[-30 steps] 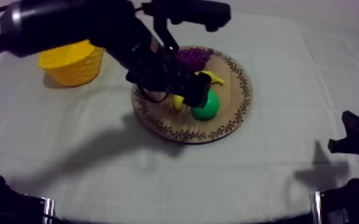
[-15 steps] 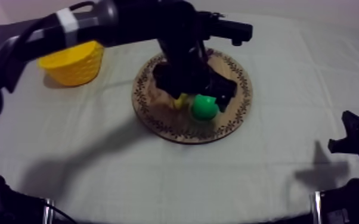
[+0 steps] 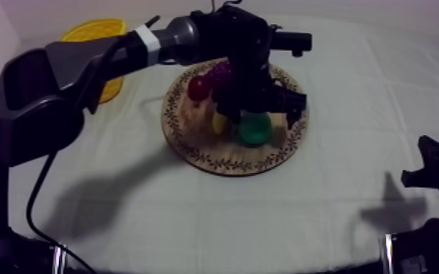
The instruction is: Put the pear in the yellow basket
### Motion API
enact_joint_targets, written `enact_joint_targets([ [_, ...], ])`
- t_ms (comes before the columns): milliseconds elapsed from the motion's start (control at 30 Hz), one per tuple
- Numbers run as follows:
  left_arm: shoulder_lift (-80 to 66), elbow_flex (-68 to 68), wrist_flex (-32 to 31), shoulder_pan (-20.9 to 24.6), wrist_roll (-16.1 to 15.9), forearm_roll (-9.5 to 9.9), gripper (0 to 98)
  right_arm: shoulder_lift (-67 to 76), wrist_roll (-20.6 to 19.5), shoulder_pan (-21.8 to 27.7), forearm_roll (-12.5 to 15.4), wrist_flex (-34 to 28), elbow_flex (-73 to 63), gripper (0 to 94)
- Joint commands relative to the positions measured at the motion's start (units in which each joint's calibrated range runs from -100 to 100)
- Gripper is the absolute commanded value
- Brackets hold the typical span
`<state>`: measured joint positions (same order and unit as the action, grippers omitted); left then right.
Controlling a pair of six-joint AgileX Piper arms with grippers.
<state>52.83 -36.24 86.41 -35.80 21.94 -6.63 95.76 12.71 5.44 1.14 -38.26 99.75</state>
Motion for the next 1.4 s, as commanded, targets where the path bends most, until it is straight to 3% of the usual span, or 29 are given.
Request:
enact_joint_targets([
  [0,2.4,-3.1,1.9,0.2,0.5,0.00,95.1,0.0,0.0,0.0,0.0,0.0,0.0,0.3],
  [200,6.4,-8.9,7.0,0.8,0.8,0.17,77.2,0.0,0.0,0.0,0.0,0.0,0.0,0.3],
  [400,7.2,-8.8,8.0,1.3,0.0,0.31,60.6,0.0,0.0,0.0,0.0,0.0,0.0,0.3],
  [533,6.5,-7.4,7.6,1.4,-0.7,0.65,54.5,0.0,0.0,0.0,0.0,0.0,0.0,0.3],
  [933,-6.9,0.8,5.4,2.8,-1.4,2.17,54.2,0.0,0.0,0.0,0.0,0.0,0.0,0.3],
  [1367,-19.9,-7.0,8.4,16.7,-2.3,5.57,56.6,0.0,0.0,0.0,0.0,0.0,0.0,0.3],
])
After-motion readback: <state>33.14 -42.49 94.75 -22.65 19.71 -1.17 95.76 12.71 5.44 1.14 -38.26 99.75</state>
